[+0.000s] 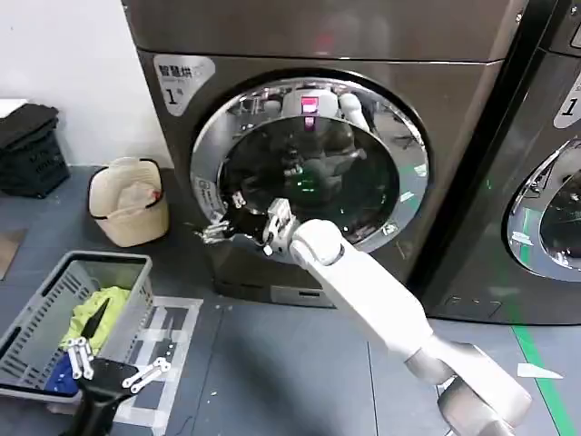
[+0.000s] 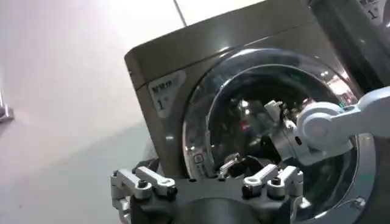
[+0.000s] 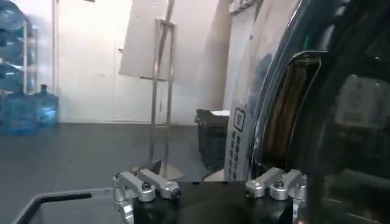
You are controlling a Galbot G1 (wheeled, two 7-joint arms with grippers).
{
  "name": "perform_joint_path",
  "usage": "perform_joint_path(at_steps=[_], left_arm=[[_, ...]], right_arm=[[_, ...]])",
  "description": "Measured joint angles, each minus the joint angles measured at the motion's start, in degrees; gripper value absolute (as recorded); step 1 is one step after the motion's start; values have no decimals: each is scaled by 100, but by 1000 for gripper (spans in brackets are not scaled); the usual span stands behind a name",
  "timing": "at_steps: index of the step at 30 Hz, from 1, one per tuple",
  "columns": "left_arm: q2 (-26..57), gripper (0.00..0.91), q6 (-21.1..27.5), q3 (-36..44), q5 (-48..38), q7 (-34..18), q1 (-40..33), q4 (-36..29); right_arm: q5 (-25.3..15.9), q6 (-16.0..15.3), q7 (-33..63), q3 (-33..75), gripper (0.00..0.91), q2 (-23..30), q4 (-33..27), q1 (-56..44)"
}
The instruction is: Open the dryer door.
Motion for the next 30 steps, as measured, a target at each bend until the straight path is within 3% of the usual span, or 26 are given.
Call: perform_joint_path(at_steps=[14,30], left_arm=[[25,907,65,-55,-64,-22,-42,23],[339,907,1148,-704,-1255,-39,-615,70]], right_arm=[[346,-73,-139,-225,907,-311,564,-13],[753,-174,-118,-435,907,-766,1384,-87]])
